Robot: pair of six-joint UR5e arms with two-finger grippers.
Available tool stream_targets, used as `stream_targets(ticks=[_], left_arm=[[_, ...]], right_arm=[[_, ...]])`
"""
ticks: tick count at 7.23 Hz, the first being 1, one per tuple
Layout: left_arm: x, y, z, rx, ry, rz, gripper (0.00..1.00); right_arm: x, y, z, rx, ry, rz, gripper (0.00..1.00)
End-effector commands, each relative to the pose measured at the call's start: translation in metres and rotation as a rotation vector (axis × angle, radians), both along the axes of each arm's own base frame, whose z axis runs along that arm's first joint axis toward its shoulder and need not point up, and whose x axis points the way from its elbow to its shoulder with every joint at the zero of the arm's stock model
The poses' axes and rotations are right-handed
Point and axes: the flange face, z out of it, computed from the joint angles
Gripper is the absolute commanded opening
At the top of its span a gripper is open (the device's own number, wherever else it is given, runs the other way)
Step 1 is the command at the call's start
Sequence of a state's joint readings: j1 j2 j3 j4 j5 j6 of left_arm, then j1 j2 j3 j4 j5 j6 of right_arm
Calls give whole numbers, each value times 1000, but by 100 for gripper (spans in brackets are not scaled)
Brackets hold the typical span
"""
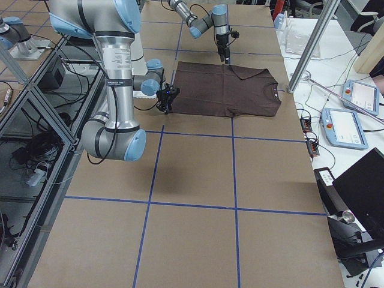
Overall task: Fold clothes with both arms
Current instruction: 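Move both grippers to the hem corners nearest the robot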
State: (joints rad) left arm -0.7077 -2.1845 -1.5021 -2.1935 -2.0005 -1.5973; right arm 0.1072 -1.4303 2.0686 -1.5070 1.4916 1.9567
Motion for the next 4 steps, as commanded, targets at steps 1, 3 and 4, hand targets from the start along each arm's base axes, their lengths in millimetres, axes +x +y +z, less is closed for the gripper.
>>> stream_targets(ticks=[1, 3, 4], left_arm=[[0, 0, -1, 1, 1, 0, 86], [-6, 4, 7, -1, -5, -5, 86], [-26, 33, 37, -7, -19, -3, 87]], right_arm=[[-1, 2, -3, -18, -9, -17, 0], [7, -6, -11, -16, -27, -8, 0], [27, -9, -41, -18, -94, -5, 0]])
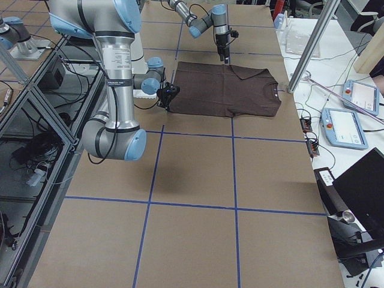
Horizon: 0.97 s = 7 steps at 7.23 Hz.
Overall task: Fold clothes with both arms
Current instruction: 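Move both grippers to the hem corners nearest the robot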
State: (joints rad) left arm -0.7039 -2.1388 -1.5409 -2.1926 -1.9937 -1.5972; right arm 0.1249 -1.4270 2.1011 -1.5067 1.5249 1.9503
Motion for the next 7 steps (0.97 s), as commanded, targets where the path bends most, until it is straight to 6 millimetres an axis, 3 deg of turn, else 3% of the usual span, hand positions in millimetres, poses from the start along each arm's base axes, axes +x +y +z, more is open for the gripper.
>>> stream_targets(ticks=[1, 2, 3, 4, 5, 6, 7], left_arm=[[-22, 67, 37, 11, -18, 15, 88], [-21, 113, 42, -38, 1, 31, 88], [-4, 184, 30, -115, 30, 35, 88], [-11, 244, 35, -126, -50, 31, 87], [-10, 279, 60, -179, -130, 14, 87], [4, 323, 90, -194, -189, 10, 86], [4, 332, 97, -187, -204, 8, 85]], right_arm=[[30, -11, -37, -28, -89, -1, 0], [29, -10, -36, -31, -86, -3, 0], [29, -10, -37, -32, -89, -4, 0], [27, -8, -36, -33, -86, -9, 0], [27, -8, -35, -34, -85, -9, 0], [27, -8, -35, -33, -85, -8, 0], [27, -7, -34, -33, -82, -12, 0]])
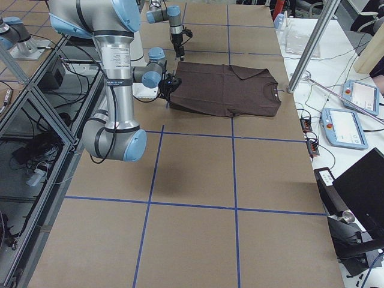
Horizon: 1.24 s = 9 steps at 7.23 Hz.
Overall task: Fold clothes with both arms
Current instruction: 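Grasp both hem corners nearest the robot with both grippers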
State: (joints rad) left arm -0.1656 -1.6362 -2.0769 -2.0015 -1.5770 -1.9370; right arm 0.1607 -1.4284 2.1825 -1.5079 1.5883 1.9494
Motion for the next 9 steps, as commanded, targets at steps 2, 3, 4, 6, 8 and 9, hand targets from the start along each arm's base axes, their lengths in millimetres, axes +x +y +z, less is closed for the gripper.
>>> stream_targets(ticks=[2, 3, 4, 6, 8, 9], left_arm=[[7, 30, 17, 3, -43, 3, 83], [5, 25, 15, 11, -48, -2, 81], [4, 21, 22, 17, -90, -17, 79], [6, 17, 25, 72, -137, -19, 77], [4, -1, 17, 162, -144, -31, 75], [7, -2, 12, 175, -135, -35, 74]], right_arm=[[0, 0, 1, 2, 3, -1, 0], [0, 0, 0, 3, 1, 0, 0], [0, 0, 0, 3, 1, 0, 0], [2, -3, 2, 5, 5, 5, 0], [1, -2, 2, 5, 5, 3, 0], [1, -2, 1, 4, 3, 4, 0]])
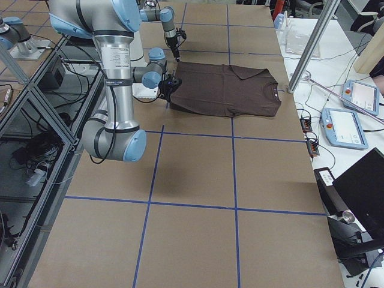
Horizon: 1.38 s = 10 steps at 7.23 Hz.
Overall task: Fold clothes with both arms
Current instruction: 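Grasp both hem corners nearest the robot with both grippers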
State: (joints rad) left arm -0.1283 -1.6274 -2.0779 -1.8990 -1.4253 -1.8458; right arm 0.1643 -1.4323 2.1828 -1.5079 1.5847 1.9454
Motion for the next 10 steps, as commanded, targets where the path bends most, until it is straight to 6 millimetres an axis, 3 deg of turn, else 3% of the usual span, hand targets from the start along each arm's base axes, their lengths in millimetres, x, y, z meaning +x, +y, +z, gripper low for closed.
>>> stream_targets(ticks=[1, 2, 3, 5, 6, 8, 10], left_arm=[[20, -9, -6, 40, -2, -6, 72], [33, -12, -7, 51, -9, 4, 72], [33, -12, -9, 49, -6, 6, 62], [30, -13, -11, 46, 1, 2, 16], [30, -14, -11, 47, -1, 1, 0], [27, -14, -17, 47, 12, 2, 0], [7, -9, -49, 24, 64, 13, 0]], right_arm=[[-1, 0, 0, 1, 1, 1, 0], [0, 0, 1, 1, 2, 1, 0], [-1, 0, 0, 0, 0, 0, 0], [-1, 0, 0, 0, 0, 0, 0], [-1, 0, 0, 0, 0, 0, 0], [0, -1, 0, 0, 0, 1, 0], [6, 0, -5, -2, -14, -2, 0]])
